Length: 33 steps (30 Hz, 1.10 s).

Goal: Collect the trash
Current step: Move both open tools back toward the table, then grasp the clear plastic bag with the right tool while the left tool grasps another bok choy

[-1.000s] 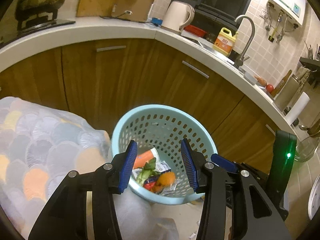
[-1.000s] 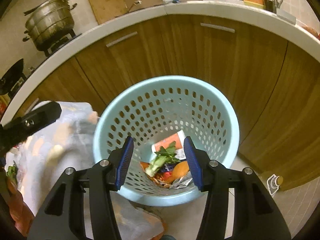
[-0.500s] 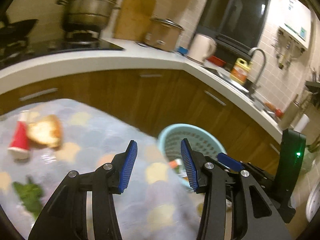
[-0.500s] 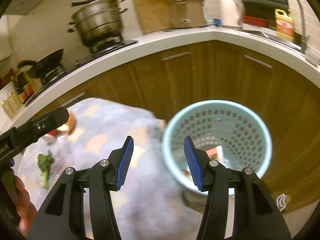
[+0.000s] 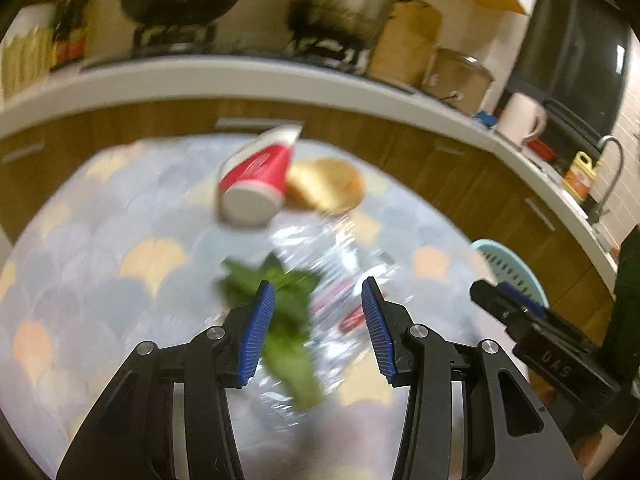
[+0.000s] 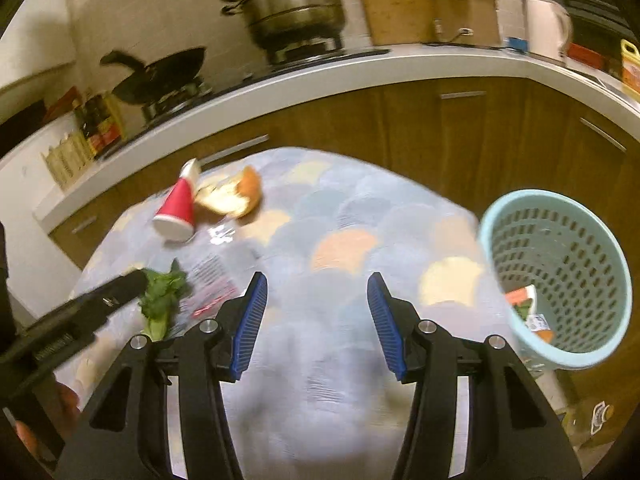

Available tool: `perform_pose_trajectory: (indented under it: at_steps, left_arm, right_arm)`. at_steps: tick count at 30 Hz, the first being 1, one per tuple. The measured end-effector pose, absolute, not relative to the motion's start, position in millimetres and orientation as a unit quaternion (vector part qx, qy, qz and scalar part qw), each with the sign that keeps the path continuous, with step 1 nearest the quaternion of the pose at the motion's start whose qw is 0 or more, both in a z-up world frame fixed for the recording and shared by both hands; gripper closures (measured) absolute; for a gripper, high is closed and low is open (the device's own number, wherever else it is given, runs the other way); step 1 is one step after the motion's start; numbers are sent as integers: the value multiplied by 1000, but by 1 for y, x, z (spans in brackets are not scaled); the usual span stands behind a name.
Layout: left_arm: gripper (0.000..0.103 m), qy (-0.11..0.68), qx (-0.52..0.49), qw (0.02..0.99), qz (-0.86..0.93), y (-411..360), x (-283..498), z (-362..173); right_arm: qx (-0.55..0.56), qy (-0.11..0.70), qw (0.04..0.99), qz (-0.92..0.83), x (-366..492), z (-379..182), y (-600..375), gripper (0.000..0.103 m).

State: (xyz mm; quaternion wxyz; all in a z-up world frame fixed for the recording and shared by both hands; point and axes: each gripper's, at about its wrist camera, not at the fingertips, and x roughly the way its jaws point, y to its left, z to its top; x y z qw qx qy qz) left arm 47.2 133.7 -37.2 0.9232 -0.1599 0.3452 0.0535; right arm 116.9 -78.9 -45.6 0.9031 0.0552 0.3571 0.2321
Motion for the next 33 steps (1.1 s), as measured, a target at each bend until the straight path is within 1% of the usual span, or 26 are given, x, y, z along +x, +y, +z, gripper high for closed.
perform_pose_trajectory:
  at_steps: [4, 13, 15, 16, 17, 20, 24, 27, 33]
  left_arm:
    - [60, 365, -161, 915, 52, 138, 52, -50]
    - [60, 387, -142, 909, 65, 133, 63, -66]
    - [67, 391, -132, 908, 76, 132, 64, -69]
    - [82, 392, -127, 908, 80, 132, 65, -70]
    - [84, 394, -126, 907, 79, 132, 65, -71]
    - [86, 386, -148, 908, 66, 139, 62, -70]
    - [86, 362, -163, 916, 53, 146, 51, -59]
    - [86, 339, -175, 923, 49, 156, 43, -46]
    - [86, 309, -175, 932, 79, 183, 28, -32]
  right_arm:
    - [32, 358, 903, 236, 112, -54, -58, 54]
    - [11, 358, 903, 236, 109, -58, -52, 54]
    - [2, 359, 903, 236, 108, -58, -48, 54]
    - [-1, 364, 901, 238, 107, -59, -46, 54]
    - [0, 367, 899, 240, 106, -59, -46, 54]
    - [12, 381, 891, 248, 105, -62, -46, 53]
    - [24, 391, 887, 245, 100, -62, -48, 40]
    - [38, 402, 883, 240, 97, -63, -51, 35]
    - [60, 454, 852, 254, 99, -78, -39, 34]
